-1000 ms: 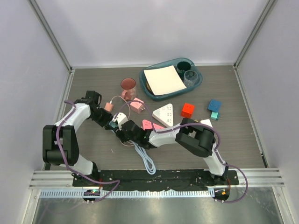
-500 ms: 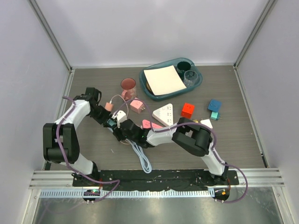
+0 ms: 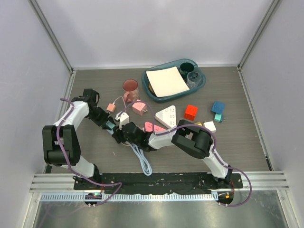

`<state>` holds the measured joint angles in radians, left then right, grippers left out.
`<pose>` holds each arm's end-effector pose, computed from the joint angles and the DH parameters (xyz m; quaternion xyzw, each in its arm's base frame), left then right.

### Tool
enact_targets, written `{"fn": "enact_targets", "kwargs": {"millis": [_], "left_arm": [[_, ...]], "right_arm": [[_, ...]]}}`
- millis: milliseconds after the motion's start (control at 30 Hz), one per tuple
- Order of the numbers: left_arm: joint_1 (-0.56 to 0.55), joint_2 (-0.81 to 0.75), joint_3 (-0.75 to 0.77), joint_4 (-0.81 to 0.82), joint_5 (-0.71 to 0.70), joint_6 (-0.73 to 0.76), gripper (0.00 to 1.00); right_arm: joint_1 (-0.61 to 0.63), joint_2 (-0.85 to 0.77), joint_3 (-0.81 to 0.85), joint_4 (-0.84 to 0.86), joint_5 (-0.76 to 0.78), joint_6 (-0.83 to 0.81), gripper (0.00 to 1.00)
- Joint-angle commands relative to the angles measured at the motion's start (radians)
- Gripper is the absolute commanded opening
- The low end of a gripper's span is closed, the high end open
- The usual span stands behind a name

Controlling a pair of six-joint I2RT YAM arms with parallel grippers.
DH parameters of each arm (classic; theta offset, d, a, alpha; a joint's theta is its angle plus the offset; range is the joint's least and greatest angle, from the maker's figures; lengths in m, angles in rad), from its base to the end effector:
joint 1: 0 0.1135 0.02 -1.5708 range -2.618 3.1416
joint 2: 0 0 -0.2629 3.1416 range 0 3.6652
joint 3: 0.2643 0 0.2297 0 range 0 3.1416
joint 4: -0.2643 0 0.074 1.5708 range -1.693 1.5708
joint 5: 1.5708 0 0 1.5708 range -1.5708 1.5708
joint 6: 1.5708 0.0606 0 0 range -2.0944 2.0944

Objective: Pull the plug off the socket

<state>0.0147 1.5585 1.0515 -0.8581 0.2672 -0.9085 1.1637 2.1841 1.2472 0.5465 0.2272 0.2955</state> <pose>0.2670 -0.0121 0.1915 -0.4268 0.8888 -0.1635 0.0345 0.2002 0.4299 0.1347 -0.2900 0.7754 0.2984 0.4750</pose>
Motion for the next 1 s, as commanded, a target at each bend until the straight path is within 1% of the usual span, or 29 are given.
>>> {"fn": "enact_targets", "kwargs": {"millis": [0,33,67,133,200,267,333,367,400,433,533,700,767,800,833,867,933,967], "left_arm": [[-0.007,-0.075,0.053,0.01,-0.045,0.01,0.0],[-0.034,-0.083,0.047,0.01,-0.083,0.011,0.0],[-0.047,-0.086,0.042,0.014,-0.089,0.008,0.0],[-0.073,-0.08,0.022,0.024,-0.068,-0.001,0.0],[-0.073,-0.049,0.007,0.063,0.051,-0.024,0.0],[-0.073,-0.011,0.03,0.059,0.125,-0.032,0.0],[-0.075,0.035,0.103,0.024,0.089,-0.021,0.0],[-0.075,0.043,0.132,-0.01,0.046,-0.014,0.0],[-0.075,0.049,0.172,-0.024,-0.033,-0.01,0.0],[-0.075,0.051,0.186,-0.035,-0.069,-0.01,0.0],[-0.081,0.057,0.202,-0.044,-0.124,-0.009,0.0],[-0.12,0.057,0.203,-0.044,-0.197,-0.006,0.0],[-0.13,0.04,0.2,0.002,-0.148,-0.012,0.0],[-0.13,0.038,0.19,0.026,-0.105,-0.015,0.0],[-0.13,0.04,0.191,0.04,-0.026,-0.018,0.0],[-0.13,0.057,0.199,0.031,-0.004,-0.015,0.0],[-0.128,0.072,0.243,-0.004,0.006,0.003,0.0],[-0.127,0.075,0.266,-0.042,-0.023,0.022,0.0]], "right_arm": [[0.017,0.108,-0.051,-0.27,-0.06,0.077,0.01],[0.017,0.105,-0.046,-0.275,-0.058,0.076,0.01],[0.017,0.1,-0.037,-0.281,-0.058,0.073,0.01],[0.017,0.095,-0.023,-0.293,-0.057,0.067,0.01],[0.017,0.1,-0.003,-0.313,-0.057,0.062,0.01],[0.022,0.106,-0.006,-0.309,-0.052,0.056,0.01],[0.027,0.112,-0.012,-0.31,-0.046,0.053,0.01],[0.028,0.114,-0.015,-0.315,-0.04,0.051,0.01],[0.031,0.114,-0.018,-0.318,-0.037,0.053,0.01],[0.031,0.114,-0.022,-0.318,-0.031,0.053,0.01],[0.033,0.121,-0.02,-0.329,-0.023,0.048,0.01],[0.039,0.16,0.05,-0.404,-0.008,0.031,0.01],[0.04,0.166,0.061,-0.405,-0.018,0.03,0.01],[0.04,0.17,0.063,-0.405,-0.023,0.03,0.01],[0.04,0.174,0.064,-0.405,-0.028,0.03,0.01],[0.04,0.175,0.066,-0.407,-0.034,0.031,0.01],[0.04,0.181,0.063,-0.407,-0.037,0.033,0.01],[0.039,0.181,0.061,-0.407,-0.04,0.033,0.01]]}}
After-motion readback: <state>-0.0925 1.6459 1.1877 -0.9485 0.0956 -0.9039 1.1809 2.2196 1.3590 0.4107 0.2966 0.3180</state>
